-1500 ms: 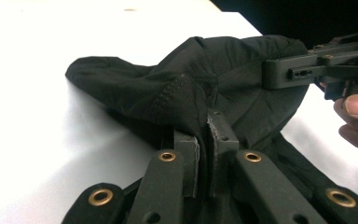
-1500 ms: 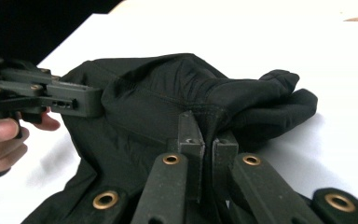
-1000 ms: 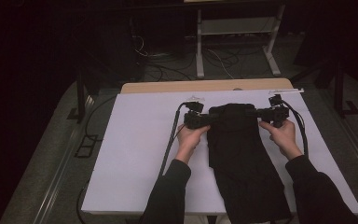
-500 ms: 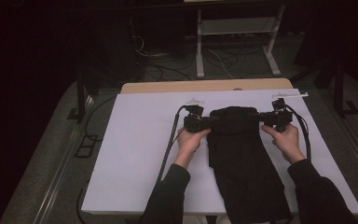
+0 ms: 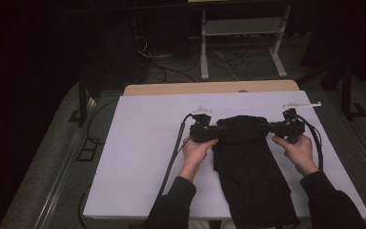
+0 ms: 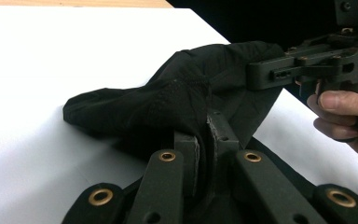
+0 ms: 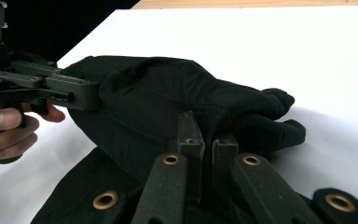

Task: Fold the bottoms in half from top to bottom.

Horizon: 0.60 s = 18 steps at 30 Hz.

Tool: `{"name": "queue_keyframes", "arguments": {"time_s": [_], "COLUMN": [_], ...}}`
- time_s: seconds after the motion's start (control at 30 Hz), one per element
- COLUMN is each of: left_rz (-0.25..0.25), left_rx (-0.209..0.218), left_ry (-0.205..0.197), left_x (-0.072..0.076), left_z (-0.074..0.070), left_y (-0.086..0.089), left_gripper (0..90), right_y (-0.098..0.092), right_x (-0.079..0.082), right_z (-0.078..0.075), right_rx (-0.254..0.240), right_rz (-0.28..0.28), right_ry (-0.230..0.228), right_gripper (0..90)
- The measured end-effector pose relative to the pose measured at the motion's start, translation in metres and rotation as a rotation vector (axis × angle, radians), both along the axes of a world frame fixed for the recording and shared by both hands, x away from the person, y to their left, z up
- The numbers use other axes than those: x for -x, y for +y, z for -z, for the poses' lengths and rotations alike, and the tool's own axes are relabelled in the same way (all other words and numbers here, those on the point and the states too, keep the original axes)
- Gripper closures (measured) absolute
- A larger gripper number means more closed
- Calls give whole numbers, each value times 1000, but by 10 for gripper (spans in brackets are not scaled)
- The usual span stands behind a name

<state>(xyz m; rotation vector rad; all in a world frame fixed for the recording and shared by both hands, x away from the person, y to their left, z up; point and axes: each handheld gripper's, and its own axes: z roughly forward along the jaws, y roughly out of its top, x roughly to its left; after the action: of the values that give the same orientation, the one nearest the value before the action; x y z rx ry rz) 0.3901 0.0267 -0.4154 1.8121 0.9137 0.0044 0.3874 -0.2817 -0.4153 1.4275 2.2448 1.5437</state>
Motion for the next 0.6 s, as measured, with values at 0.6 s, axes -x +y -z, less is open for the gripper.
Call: {"name": "queue_keyframes", "arguments": {"time_s": [0.6], "left_rz": [43], "left_rx": [-4], "left_ry": [-16], "left_x": [35], "left_z": [-1], "left_y": [1], "left_gripper": [836], "right_y": [0], "right_x": [29], "right_z": [-5], "right_rx": [26], "right_rz": [-35], "right_ry": [8], "right_gripper": [850]}}
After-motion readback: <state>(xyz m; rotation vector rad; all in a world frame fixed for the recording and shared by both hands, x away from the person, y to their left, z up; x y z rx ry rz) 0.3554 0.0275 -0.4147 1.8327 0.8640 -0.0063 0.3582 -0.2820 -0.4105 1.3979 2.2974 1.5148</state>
